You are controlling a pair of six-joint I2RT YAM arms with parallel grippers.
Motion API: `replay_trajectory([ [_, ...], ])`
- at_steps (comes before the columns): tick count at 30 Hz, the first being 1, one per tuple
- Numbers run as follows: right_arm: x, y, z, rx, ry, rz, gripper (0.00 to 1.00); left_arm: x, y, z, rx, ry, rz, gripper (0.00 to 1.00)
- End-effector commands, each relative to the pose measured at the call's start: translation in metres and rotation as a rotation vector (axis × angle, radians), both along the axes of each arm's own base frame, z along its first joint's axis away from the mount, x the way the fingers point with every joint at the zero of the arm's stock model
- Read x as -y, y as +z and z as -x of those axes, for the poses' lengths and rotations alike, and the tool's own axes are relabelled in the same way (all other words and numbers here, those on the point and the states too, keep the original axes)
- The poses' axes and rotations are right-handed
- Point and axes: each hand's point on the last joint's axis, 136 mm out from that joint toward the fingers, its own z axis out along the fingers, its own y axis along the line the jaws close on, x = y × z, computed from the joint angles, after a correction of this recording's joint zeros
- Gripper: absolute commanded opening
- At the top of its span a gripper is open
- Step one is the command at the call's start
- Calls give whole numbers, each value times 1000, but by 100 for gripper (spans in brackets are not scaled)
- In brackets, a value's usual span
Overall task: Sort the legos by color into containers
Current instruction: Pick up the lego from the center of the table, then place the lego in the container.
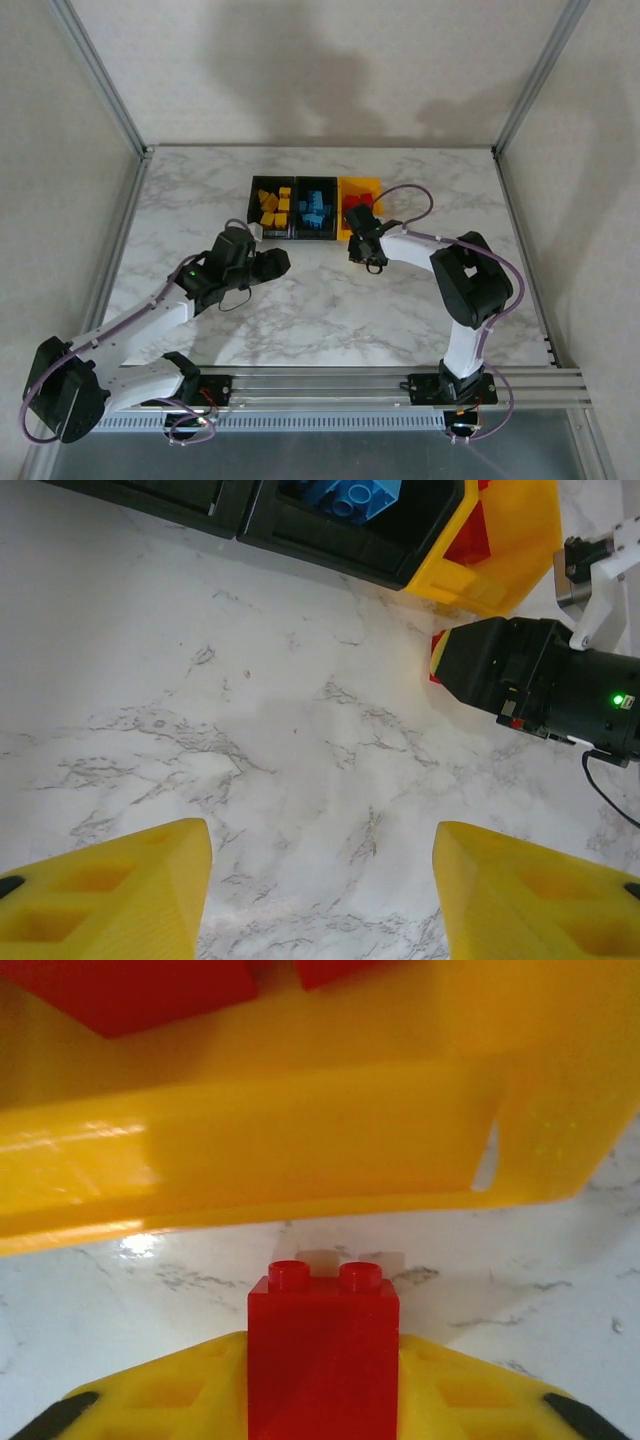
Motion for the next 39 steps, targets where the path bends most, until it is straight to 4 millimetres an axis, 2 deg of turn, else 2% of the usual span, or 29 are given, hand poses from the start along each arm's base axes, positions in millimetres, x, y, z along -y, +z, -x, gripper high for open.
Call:
replay_trajectory([
  [1,-3,3,-5,6,12,-6,29,4,6,-4,21,10,19,60],
  [5,1,20,2,28,12,-26,26,9,7,-9,23,4,23,60],
  [11,5,63,10,85,28,-59,25,17,11,-18,34,2,32,60],
  [14,1,84,1,122,51,-65,25,20,9,-19,32,3,40,60],
  [16,-4,92,-12,139,64,-64,26,22,8,-19,28,3,43,60],
  [21,-14,95,-52,163,68,-53,27,18,11,-16,34,25,35,60],
  [24,-18,89,-76,149,62,-66,28,11,14,-14,45,41,22,60],
  [28,-18,82,-99,146,44,-56,30,6,13,-11,40,54,5,60],
  [30,-18,78,-104,140,38,-52,32,4,13,-11,43,60,1,60],
  [34,-15,75,-107,136,32,-46,44,-1,13,-13,47,80,-16,60],
  [39,-13,94,-105,176,35,-55,58,-9,14,-20,58,131,-55,69],
])
